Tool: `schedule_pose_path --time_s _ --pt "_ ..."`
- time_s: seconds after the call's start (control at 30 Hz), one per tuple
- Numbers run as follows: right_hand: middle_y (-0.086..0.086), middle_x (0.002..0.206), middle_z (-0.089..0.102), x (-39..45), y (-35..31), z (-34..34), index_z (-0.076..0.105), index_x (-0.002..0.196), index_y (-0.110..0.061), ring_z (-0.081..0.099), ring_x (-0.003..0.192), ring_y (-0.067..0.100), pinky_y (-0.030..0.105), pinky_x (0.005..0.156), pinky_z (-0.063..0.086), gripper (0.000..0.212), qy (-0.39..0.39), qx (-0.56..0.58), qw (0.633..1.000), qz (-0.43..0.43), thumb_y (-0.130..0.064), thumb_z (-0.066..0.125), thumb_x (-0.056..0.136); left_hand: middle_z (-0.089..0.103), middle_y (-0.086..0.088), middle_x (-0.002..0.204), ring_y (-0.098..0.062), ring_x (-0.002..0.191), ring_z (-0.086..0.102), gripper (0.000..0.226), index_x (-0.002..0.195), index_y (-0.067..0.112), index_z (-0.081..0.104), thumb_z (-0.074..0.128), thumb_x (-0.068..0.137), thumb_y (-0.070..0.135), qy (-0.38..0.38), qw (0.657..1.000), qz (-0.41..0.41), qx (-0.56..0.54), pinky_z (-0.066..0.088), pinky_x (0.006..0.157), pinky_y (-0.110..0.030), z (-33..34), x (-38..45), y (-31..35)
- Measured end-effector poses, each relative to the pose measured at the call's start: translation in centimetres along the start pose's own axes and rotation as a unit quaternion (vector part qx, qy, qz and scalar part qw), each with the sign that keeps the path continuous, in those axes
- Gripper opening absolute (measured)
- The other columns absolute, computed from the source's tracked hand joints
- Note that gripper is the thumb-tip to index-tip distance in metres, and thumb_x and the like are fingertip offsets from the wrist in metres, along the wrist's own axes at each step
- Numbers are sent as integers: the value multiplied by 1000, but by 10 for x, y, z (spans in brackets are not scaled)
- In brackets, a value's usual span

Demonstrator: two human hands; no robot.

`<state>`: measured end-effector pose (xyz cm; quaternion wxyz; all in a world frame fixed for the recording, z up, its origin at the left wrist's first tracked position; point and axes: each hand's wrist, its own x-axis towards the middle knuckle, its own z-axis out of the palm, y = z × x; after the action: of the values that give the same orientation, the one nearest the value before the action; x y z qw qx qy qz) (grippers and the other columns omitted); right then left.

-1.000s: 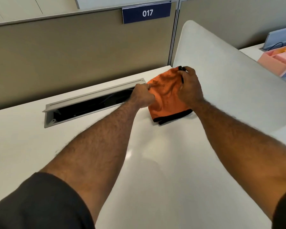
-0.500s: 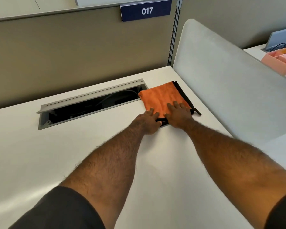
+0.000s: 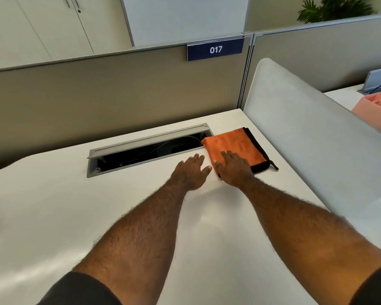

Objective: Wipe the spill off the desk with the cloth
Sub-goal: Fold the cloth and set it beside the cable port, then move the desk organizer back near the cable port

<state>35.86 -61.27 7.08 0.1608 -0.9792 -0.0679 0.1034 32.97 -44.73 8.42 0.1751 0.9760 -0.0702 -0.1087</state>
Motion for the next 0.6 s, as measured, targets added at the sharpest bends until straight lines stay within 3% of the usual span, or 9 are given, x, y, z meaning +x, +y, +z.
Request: schedule_pose_path --time_s 0.3,0.6 --pt "4 162 20 -28 -113 15 23 152 -22 16 149 25 49 121 11 67 30 38 994 -94 -60 25 97 14 -6 162 -22 149 13 64 153 18 21 30 99 51 132 986 -96 -42 14 119 -39 -45 -89 -95" --pt "4 162 18 -64 -263 43 23 153 -20 16 149 20 39 120 15 67 -14 84 979 -185 -58 29 98 30 -9 157 -20 146 24 59 145 12 39 36 98 49 300 927 -199 -103 19 117 -35 -107 -203 -220"
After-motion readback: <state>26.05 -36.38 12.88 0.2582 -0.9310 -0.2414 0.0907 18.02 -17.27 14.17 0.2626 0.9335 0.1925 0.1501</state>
